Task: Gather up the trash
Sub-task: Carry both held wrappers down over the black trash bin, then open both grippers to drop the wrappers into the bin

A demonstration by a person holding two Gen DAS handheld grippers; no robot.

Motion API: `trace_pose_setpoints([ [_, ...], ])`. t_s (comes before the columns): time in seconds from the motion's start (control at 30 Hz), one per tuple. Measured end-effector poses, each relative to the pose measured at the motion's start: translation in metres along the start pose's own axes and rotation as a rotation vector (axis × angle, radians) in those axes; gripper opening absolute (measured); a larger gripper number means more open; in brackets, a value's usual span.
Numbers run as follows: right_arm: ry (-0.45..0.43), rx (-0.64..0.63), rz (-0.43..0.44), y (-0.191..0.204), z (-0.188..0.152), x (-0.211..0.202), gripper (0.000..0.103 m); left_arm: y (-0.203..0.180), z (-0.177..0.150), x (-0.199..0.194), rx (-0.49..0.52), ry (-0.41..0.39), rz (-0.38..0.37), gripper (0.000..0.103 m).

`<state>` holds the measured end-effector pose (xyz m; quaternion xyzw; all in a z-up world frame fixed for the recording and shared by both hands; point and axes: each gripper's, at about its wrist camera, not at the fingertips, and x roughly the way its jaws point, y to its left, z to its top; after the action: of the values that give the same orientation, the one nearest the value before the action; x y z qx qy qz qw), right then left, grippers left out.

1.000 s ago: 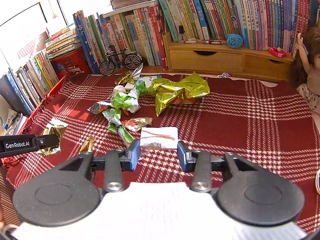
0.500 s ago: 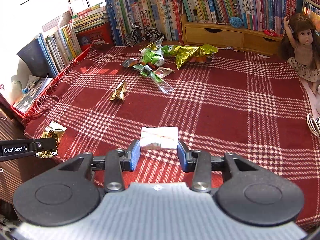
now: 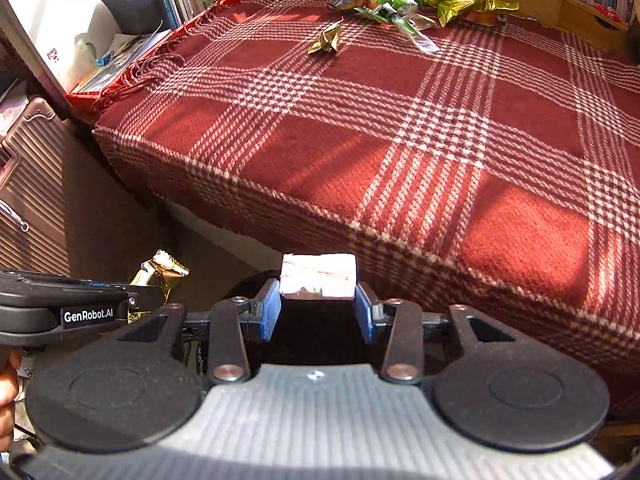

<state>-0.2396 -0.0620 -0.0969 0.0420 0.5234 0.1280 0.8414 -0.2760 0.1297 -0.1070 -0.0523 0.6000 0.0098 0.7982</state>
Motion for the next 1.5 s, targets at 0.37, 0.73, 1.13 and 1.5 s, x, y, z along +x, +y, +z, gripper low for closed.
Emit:
trace_pose_setpoints([
  [0.37, 0.13, -0.07, 0.0, 0.015, -0.017, 0.073, 0.047, 0.021, -0.017, 0.086, -0.015, 0.141, 0.04, 0.011],
  [0.73, 0.173, -0.105, -0.016, 0.015, -0.024, 0.124, 0.059, 0.032, -0.014, 0.147, -0.049, 0.19, 0.061, 0.017],
  [1.13, 0.126, -0.115, 0.013, 0.016, -0.013, 0.106, 0.075, 0.039, -0.006, 0.134, -0.091, 0.141, 0.096, 0.062],
  [1.5, -0.019, -0.05, 0.07, -0.002, 0.013, 0.033, 0.076, 0.028, 0.019, 0.051, -0.073, -0.06, 0.109, 0.072],
])
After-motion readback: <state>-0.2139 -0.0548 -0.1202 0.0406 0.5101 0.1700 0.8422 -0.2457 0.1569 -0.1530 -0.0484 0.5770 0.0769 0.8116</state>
